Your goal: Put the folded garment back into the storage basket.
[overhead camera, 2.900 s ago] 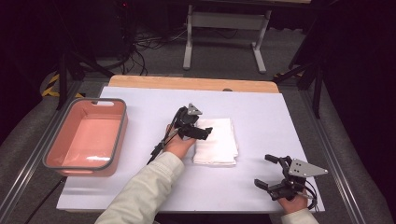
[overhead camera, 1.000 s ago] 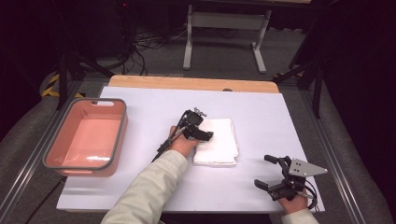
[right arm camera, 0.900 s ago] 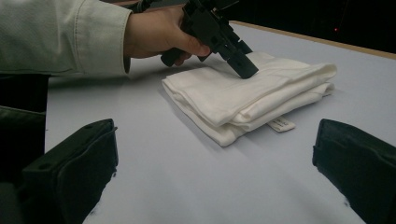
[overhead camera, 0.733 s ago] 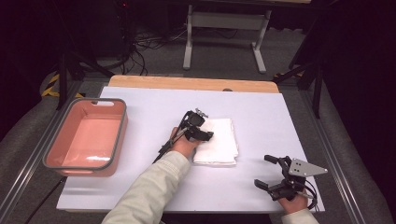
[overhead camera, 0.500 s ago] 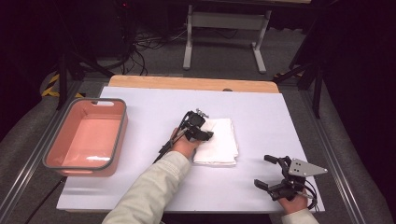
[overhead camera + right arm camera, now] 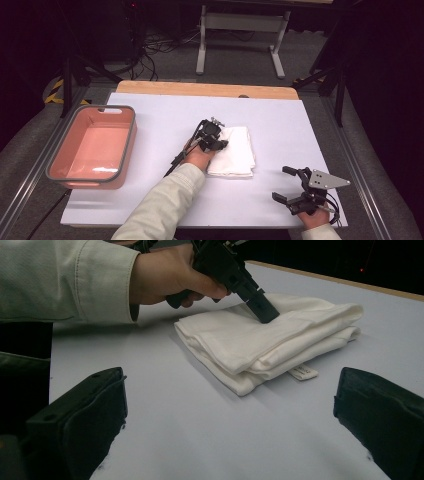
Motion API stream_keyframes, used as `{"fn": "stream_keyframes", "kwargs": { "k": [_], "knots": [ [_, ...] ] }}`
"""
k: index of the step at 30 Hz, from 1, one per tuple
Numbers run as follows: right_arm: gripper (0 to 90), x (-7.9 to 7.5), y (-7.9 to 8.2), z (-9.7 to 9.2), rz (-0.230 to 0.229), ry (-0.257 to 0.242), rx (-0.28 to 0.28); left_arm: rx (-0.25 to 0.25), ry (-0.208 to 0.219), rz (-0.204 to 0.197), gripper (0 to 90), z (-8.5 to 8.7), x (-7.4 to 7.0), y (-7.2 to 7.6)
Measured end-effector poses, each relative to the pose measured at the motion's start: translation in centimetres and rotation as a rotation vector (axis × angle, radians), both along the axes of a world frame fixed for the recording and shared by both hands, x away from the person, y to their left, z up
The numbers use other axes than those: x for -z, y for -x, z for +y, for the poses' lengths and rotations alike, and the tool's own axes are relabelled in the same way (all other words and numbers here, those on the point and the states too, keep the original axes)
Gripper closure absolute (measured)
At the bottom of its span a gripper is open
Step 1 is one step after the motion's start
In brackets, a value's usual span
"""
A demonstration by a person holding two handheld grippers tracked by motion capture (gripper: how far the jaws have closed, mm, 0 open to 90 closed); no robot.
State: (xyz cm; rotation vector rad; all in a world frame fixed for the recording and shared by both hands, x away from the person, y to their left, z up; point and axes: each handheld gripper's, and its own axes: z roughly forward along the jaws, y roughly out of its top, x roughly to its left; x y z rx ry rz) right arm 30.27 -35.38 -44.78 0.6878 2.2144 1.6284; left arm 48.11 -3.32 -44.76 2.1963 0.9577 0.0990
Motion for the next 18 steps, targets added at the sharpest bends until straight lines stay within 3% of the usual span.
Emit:
{"fn": "stream_keyframes", "kwargs": {
  "k": [8,18],
  "knots": [
    [1.3,-0.04,0.02,-0.06,-0.012,0.002,0.006,0.021,0.030,-0.002,68.2,0.37,0.24,-0.21],
    [1.3,-0.05,0.02,-0.08,-0.010,0.003,0.007,0.019,0.010,-0.030,69.5,0.19,-0.24,0.15]
  ]
}}
